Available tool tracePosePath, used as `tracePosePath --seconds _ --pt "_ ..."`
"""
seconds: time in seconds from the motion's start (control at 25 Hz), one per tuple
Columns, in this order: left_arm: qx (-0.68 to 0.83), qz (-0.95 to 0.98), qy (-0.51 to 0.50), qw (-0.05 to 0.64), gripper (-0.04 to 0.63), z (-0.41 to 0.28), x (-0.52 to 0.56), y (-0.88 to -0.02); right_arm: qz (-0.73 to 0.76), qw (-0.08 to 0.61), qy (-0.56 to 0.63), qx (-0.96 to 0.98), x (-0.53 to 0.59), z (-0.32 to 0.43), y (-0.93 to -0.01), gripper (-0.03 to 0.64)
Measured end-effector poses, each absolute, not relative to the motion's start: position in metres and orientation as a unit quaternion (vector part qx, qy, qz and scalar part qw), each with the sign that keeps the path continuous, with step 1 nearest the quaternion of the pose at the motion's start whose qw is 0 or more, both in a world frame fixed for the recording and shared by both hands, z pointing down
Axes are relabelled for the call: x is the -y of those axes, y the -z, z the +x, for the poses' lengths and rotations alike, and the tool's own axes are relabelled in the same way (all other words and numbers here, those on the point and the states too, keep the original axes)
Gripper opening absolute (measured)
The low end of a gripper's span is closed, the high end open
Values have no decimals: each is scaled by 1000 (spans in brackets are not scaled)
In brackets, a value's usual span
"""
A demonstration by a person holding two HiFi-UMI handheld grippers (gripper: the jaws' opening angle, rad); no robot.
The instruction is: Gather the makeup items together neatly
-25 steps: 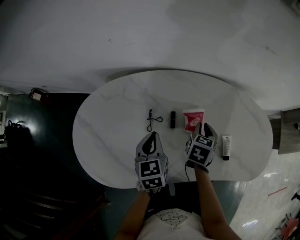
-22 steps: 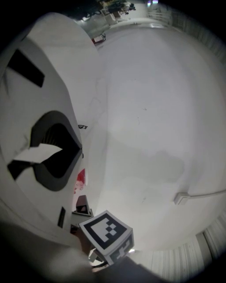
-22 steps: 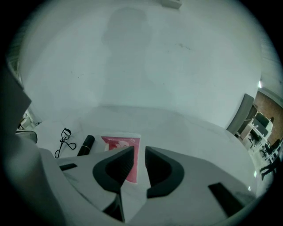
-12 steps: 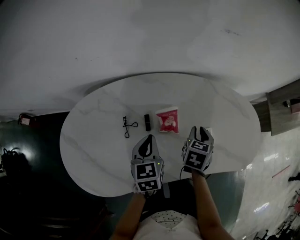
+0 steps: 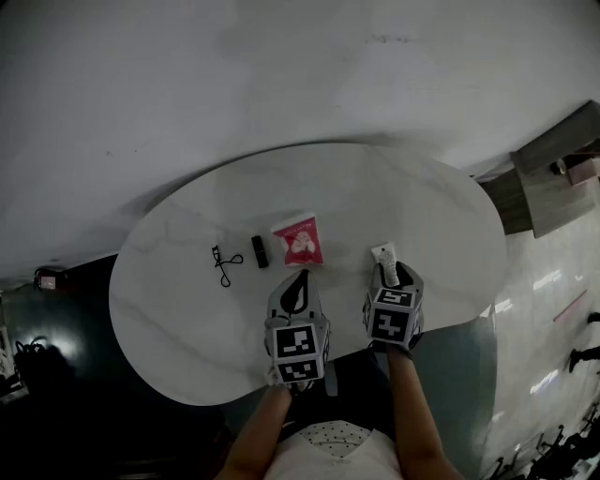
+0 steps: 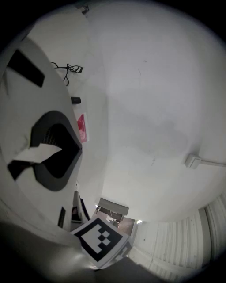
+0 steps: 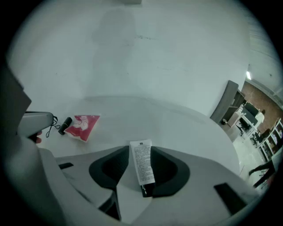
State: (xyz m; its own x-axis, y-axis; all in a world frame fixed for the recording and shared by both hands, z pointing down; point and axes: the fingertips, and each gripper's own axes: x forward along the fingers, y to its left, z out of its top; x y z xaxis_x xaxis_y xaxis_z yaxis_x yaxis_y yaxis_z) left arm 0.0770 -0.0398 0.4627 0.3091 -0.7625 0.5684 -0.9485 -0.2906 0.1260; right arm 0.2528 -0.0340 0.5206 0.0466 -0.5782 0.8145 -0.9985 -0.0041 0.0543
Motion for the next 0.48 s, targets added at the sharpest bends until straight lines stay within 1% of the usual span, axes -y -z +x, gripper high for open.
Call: tracePosePath --seconds 0.24,0.4,0.48 --pt "531 788 -216 224 38 102 36 -465 623 354 -319 621 20 264 -531 186" --pt "527 789 -220 225 37 110 35 -468 604 367 -325 629 13 264 -541 213" --pt "527 789 -221 225 38 112 35 -470 598 370 -324 633 13 264 -547 213"
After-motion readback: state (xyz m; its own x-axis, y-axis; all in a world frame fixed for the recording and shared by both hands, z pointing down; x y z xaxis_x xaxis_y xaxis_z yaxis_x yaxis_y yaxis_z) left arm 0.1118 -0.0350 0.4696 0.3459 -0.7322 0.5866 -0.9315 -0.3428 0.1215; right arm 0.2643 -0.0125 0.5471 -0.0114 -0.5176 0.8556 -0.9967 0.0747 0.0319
